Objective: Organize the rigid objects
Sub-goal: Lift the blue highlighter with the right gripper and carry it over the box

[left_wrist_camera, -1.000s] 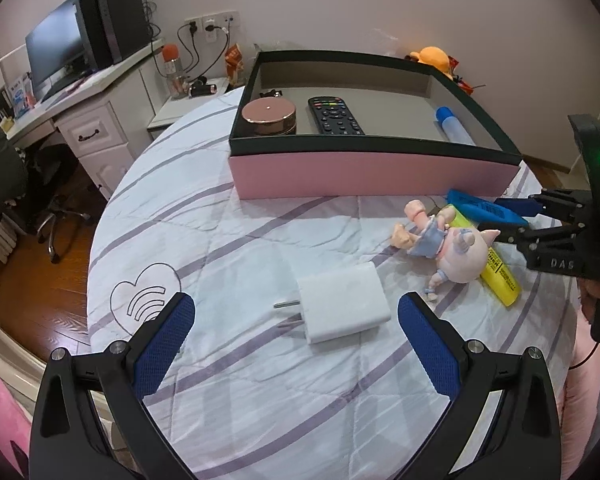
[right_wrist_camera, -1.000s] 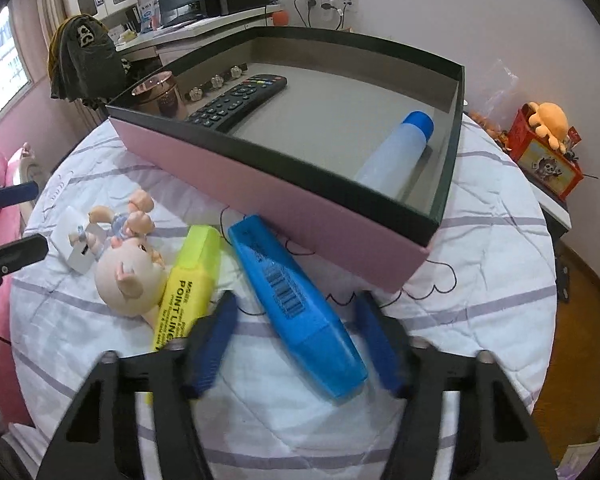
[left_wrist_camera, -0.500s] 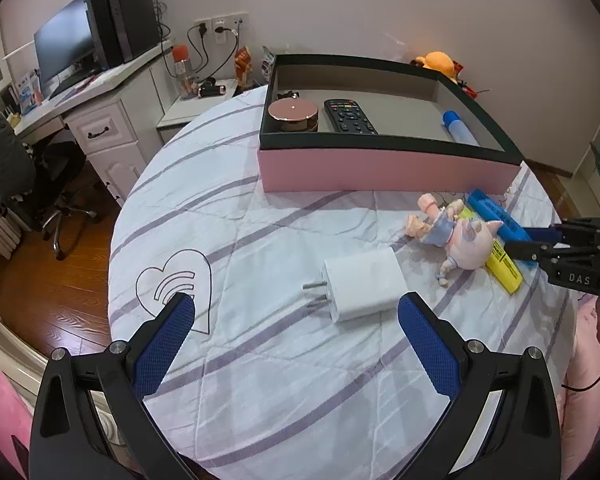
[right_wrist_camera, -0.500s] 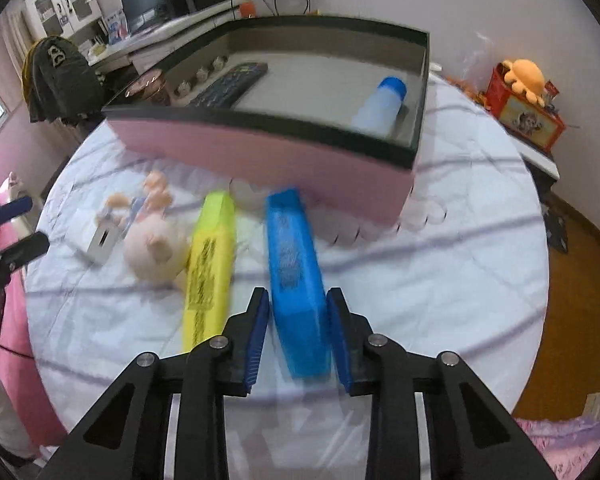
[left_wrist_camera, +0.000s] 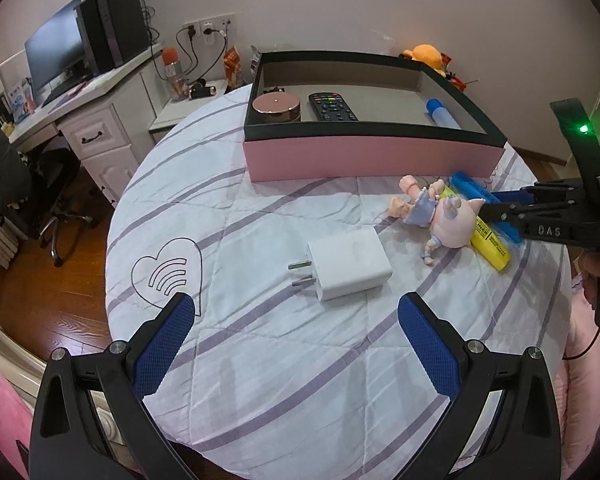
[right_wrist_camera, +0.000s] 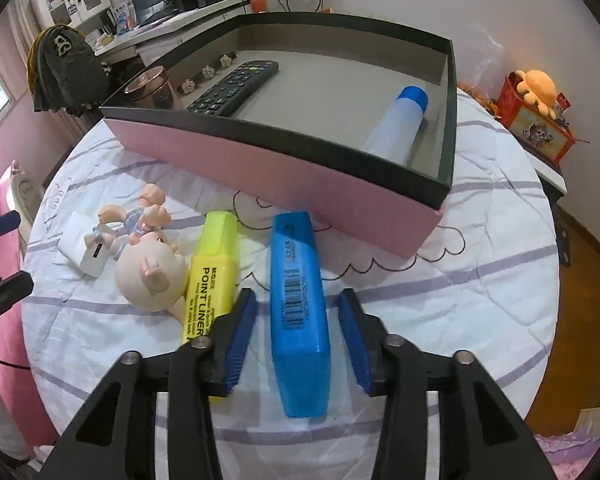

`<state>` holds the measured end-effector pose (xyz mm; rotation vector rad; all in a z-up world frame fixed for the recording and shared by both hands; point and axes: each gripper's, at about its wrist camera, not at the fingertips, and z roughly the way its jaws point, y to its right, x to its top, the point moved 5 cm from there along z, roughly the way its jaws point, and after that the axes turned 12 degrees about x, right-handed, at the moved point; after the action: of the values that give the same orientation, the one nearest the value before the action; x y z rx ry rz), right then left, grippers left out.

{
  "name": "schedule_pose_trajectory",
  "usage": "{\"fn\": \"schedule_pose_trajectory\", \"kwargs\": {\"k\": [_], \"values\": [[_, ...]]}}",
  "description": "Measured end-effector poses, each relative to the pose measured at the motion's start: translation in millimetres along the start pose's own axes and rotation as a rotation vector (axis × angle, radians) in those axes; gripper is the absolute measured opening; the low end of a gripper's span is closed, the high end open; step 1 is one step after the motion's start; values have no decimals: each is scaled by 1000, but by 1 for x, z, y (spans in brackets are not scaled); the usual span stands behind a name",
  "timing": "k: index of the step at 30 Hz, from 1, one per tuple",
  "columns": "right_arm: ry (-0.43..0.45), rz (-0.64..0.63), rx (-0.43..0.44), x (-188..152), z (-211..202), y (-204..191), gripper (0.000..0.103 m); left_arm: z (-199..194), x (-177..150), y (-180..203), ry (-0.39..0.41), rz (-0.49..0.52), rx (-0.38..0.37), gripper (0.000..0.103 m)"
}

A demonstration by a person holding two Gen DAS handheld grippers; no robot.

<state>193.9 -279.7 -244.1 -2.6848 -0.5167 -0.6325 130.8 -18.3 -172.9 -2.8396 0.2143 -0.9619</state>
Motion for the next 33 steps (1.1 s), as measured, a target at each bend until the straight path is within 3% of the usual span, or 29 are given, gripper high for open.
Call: {"fn": "schedule_pose_trajectory", "kwargs": {"k": [8,16,26,33], "values": [[23,27,31,-8,-17,-7,27,-8,6,-7,31,-42,-22,103],[128,25,46,7,-58,-32,27,-18,35,-1,89,-75,-53,103],[230,74,55,43,-72,-37,27,-18,82,12,152,-76,-67,103],[322,221,103,89,-62,-6,27,-8,101,7,162,-83,-79,103]]}}
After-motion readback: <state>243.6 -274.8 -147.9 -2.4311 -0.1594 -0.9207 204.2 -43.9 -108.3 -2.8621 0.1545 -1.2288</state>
